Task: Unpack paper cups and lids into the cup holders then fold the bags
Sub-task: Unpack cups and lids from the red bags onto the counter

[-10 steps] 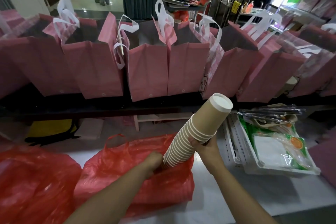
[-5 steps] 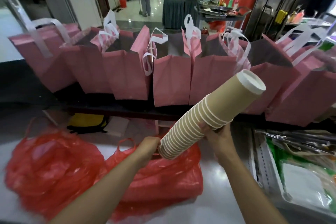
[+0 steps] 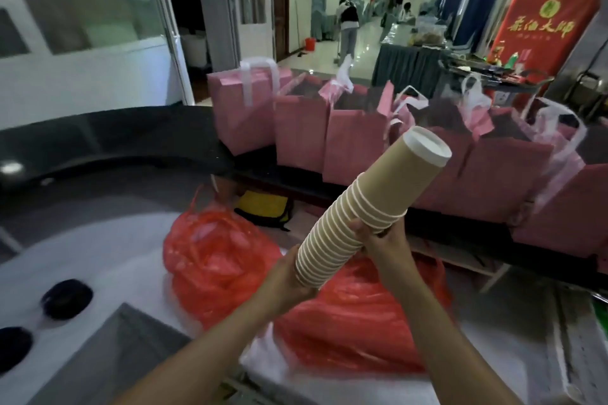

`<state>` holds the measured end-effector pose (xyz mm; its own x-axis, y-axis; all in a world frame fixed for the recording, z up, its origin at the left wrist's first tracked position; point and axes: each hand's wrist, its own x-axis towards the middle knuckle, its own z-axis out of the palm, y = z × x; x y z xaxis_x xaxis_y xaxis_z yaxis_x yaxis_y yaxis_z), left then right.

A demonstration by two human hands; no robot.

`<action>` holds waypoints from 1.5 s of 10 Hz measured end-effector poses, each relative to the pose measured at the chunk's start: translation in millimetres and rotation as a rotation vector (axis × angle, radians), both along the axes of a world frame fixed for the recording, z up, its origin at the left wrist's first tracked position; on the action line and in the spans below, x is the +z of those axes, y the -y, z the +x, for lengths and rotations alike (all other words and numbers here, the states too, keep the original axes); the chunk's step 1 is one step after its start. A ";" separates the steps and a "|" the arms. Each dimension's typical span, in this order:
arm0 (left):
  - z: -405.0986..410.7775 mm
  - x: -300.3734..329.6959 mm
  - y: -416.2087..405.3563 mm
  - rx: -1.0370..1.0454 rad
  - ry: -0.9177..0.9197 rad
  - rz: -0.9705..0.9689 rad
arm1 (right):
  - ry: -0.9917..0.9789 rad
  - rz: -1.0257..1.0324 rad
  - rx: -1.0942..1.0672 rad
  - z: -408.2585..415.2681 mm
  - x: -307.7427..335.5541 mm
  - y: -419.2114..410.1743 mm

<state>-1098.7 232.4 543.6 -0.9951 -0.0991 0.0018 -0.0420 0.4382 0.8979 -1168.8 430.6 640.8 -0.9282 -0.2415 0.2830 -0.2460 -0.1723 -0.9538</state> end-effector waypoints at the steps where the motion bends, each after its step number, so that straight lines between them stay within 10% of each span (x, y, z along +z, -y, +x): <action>1: 56.2 -6.3 66.1 0.181 -0.020 -0.138 | 0.020 0.030 0.119 35.3 2.9 76.8; 8: 370.1 -14.6 444.9 1.156 0.040 -0.142 | -0.152 0.220 1.005 280.8 17.0 598.0; 11: 450.2 -32.5 543.1 1.338 0.252 0.153 | -0.180 0.312 1.389 357.5 -40.8 741.7; 15: 529.2 -11.7 591.3 1.547 -0.150 0.669 | -0.184 0.512 1.518 414.2 -107.7 801.7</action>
<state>-569.6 -358.9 531.9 0.0330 -0.9315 -0.3623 0.0606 -0.3599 0.9310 -754.7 -371.0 533.1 0.2793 -0.9595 -0.0371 -0.2657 -0.0401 -0.9632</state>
